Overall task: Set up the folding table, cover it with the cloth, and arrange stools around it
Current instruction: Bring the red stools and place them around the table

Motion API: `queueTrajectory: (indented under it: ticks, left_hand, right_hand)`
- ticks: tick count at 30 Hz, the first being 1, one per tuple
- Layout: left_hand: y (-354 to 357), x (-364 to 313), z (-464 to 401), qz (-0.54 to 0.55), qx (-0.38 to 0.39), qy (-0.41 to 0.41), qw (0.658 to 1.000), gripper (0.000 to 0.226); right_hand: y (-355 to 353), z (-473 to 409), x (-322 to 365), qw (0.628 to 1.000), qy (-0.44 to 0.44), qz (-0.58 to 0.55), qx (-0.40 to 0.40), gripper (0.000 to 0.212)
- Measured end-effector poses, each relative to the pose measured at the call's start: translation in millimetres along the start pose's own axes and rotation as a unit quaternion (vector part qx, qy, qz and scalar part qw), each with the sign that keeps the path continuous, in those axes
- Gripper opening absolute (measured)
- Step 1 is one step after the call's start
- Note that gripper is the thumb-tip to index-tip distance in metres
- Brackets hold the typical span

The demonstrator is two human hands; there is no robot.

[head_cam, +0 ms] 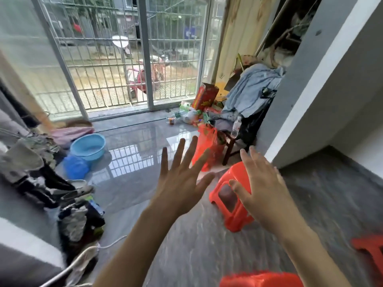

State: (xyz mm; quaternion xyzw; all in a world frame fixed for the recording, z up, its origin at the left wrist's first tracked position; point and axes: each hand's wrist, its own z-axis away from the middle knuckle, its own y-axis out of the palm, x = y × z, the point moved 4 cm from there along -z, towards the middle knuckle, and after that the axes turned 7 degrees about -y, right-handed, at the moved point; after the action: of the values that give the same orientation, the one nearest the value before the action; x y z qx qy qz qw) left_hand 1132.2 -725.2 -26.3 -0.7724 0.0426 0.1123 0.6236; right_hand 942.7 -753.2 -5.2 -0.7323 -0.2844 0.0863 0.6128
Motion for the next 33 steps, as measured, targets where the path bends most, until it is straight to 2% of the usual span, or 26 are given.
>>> queueTrajectory:
  ticks: [6,9,13,20,28,33]
  left_hand:
    - [-1,46,-7,0.02,0.004,-0.067,0.998,0.069]
    - [5,55,-22,0.021,-0.042,-0.086,0.995,0.068]
    - [25,50,-50,0.01,-0.109,-0.068,0.992,0.067]
    - [81,13,-145,0.004,-0.039,-0.01,0.999,0.071]
    - [129,-83,-260,0.024,0.04,0.093,0.995,0.075]
    - [150,-128,-306,0.024,0.059,0.137,0.988,0.076]
  right_hand:
    - [11,-42,24,0.999,-0.023,0.018,-0.039,0.081]
    - [22,-58,19,0.998,-0.012,0.019,-0.055,0.076]
    - [42,-82,-9,0.999,0.011,0.02,-0.048,0.076]
    - [58,-127,-96,0.993,0.094,0.029,-0.063,0.075]
    - [65,-150,-231,0.974,0.22,-0.009,-0.059,0.077]
    - [57,-151,-289,0.965,0.255,-0.016,-0.059,0.075]
